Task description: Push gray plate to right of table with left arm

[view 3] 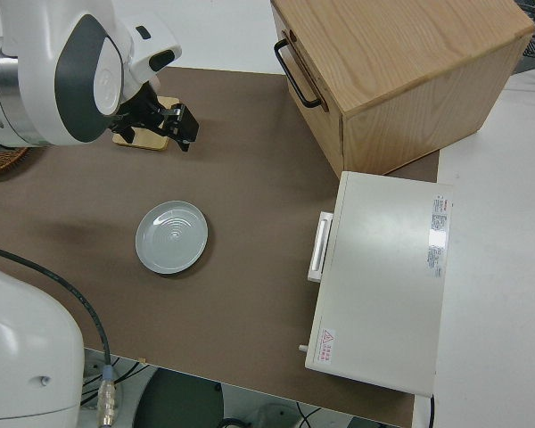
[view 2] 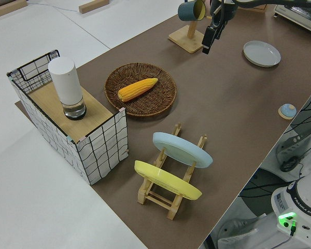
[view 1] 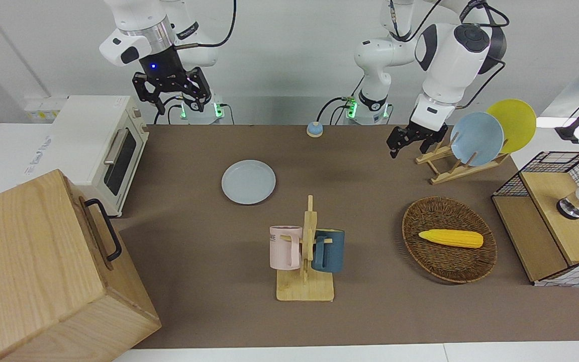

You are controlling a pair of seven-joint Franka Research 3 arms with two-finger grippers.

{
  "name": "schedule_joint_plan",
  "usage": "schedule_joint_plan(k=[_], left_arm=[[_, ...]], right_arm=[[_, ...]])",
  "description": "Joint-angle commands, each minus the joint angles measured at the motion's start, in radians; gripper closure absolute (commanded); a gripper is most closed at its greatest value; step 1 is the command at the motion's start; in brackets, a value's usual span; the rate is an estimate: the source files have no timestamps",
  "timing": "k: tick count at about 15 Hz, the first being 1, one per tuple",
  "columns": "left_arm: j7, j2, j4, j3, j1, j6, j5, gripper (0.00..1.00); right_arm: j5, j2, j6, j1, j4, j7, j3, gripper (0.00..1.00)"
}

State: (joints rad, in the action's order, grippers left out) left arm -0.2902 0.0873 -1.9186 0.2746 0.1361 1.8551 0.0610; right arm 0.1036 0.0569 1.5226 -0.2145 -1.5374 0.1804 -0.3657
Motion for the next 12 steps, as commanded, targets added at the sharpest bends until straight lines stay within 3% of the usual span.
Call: schedule_joint_plan(k=[1, 8, 10, 12], left_arm=[[0.029, 0.005, 0.018, -0.031, 0.002, -0.036, -0.02, 0.01], [0.079, 0.035, 0.042, -0.129, -0.035, -0.08, -0.021, 0.01], [0.077, 0.028, 0.126, -0.202, -0.114, -0.14, -0.033, 0.01], [0.077, 0.022, 0.171, -0.317, -0.243, -0.18, -0.07, 0.01]], right_arm=[[0.016, -0.006, -0.005, -0.006, 0.014, 0.002, -0.004, 0.005], [0.016, -0.006, -0.005, -0.006, 0.014, 0.002, -0.004, 0.005], [0.016, -0.006, -0.005, -0.006, 0.014, 0.002, -0.004, 0.005], [0.016, -0.006, -0.005, -0.006, 0.014, 0.002, -0.004, 0.005]])
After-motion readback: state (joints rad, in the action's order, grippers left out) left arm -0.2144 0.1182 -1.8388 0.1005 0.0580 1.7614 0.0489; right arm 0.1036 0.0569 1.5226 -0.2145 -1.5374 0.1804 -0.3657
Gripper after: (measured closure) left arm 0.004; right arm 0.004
